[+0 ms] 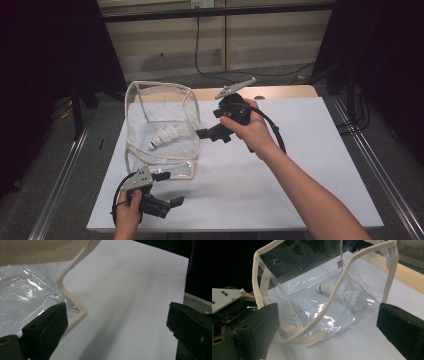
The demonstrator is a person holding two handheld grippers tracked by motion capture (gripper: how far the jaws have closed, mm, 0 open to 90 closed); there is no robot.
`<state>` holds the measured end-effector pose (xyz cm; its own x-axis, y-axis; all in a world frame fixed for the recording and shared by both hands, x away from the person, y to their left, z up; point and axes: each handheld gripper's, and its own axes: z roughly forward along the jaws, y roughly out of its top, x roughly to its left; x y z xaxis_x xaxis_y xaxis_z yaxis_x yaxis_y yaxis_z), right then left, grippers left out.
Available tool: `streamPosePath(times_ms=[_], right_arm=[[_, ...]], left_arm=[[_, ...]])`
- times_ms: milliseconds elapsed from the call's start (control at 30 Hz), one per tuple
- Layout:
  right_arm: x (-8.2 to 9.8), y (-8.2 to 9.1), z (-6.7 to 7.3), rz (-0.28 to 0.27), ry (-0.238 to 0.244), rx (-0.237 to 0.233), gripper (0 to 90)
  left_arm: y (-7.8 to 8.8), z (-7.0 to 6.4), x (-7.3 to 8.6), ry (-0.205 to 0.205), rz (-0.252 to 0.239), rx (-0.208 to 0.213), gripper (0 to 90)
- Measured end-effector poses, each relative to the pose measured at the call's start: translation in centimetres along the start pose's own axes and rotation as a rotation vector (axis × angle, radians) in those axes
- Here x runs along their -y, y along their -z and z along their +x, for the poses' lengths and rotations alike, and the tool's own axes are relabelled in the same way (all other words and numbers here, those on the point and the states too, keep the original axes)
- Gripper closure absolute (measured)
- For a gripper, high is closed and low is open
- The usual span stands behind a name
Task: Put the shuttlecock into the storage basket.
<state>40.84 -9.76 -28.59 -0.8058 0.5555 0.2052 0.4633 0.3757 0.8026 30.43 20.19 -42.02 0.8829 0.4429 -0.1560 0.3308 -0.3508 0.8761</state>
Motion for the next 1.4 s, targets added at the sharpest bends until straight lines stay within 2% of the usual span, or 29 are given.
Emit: streamPosePath(times_ms=[833,1400], right_arm=[[5.3,2.7,-2.4,-0.056,-0.040,-0.008,4.2],[9.2,2.7,-3.1,-0.030,-0.037,0.003,4.1]], left_arm=[[-0.2,-0.1,0.1,0.009,0.002,0.004,3.8],[-0.3,-0.1,0.1,0.010,0.003,0.000,3.8]])
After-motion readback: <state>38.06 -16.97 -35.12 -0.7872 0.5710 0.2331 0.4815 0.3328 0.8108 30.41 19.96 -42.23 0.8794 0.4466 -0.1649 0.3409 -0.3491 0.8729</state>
